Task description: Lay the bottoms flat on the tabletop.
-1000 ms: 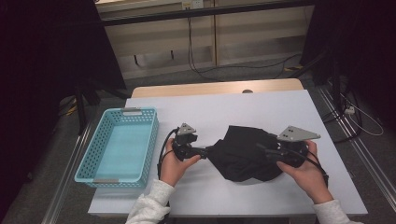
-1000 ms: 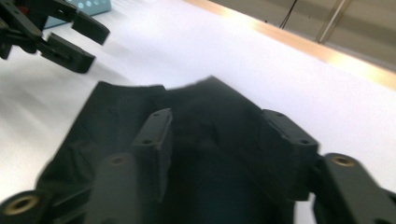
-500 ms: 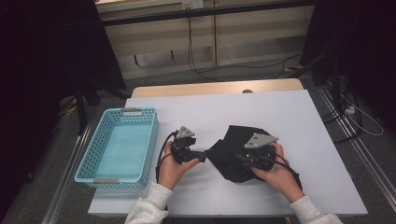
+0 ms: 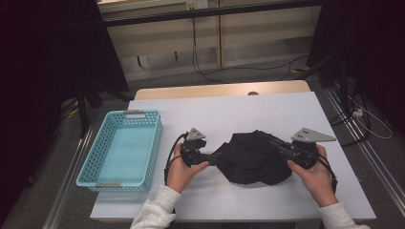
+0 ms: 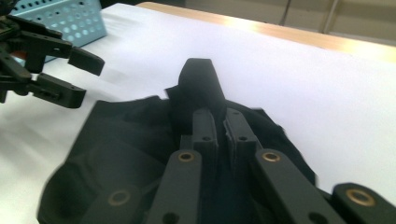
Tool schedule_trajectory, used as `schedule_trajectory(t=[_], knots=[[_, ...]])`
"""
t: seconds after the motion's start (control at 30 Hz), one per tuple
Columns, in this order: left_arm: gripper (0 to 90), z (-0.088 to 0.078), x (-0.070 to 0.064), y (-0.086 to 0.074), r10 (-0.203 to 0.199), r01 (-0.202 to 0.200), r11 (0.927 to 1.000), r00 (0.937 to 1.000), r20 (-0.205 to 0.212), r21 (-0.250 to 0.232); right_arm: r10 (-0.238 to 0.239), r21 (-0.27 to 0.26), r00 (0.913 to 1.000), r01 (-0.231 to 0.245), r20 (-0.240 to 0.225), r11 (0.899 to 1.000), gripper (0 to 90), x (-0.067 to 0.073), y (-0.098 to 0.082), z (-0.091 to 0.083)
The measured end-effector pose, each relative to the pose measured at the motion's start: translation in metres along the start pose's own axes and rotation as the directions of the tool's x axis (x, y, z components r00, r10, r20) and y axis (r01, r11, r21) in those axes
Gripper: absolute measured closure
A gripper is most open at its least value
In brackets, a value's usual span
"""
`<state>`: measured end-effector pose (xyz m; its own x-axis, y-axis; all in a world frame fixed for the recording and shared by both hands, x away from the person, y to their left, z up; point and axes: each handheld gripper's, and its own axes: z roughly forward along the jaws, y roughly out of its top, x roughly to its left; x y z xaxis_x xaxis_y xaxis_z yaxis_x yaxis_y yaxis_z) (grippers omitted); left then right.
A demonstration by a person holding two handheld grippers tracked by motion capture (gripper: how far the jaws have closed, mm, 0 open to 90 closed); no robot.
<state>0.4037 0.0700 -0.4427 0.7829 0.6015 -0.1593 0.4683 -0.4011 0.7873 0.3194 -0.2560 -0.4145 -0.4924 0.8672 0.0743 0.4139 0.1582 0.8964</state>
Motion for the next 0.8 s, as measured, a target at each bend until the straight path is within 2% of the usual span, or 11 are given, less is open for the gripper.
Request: schedule_trajectory(t=[0.07, 0.3, 0.5, 0.67, 0.73, 0.8], knots=[[17.6, 0.005, -0.003, 0.002, 0.010, -0.010, 0.9999, 0.9999, 0.012, 0.007, 0.023, -0.003, 0.9995, -0.023, 0.021, 1.000, 84.7, -0.006, -0.004, -0.005], [18.1, 0.021, -0.013, 0.009, 0.026, -0.027, 0.9994, 0.9981, 0.055, 0.020, 0.049, -0.005, 0.9944, -0.049, 0.094, 0.999, 84.7, -0.018, -0.016, -0.022], [18.8, 0.032, -0.017, 0.010, 0.028, -0.030, 0.9987, 0.9972, 0.069, 0.041, 0.046, 0.001, 0.9886, -0.046, 0.143, 0.999, 84.7, -0.026, -0.024, -0.033], [20.3, 0.037, -0.016, 0.008, 0.020, -0.025, 0.9977, 0.9967, 0.078, 0.062, 0.040, -0.007, 0.9869, -0.039, 0.156, 0.999, 84.7, -0.031, -0.028, -0.038], [24.8, 0.037, -0.017, 0.007, 0.003, -0.011, 0.9970, 0.9952, 0.098, 0.076, 0.037, -0.003, 0.9859, -0.037, 0.163, 0.999, 84.7, -0.031, -0.029, -0.039], [25.7, 0.038, -0.018, 0.006, 0.004, -0.012, 0.9968, 0.9950, 0.100, 0.079, 0.034, 0.000, 0.9820, -0.034, 0.186, 0.999, 84.8, -0.032, -0.029, -0.040]])
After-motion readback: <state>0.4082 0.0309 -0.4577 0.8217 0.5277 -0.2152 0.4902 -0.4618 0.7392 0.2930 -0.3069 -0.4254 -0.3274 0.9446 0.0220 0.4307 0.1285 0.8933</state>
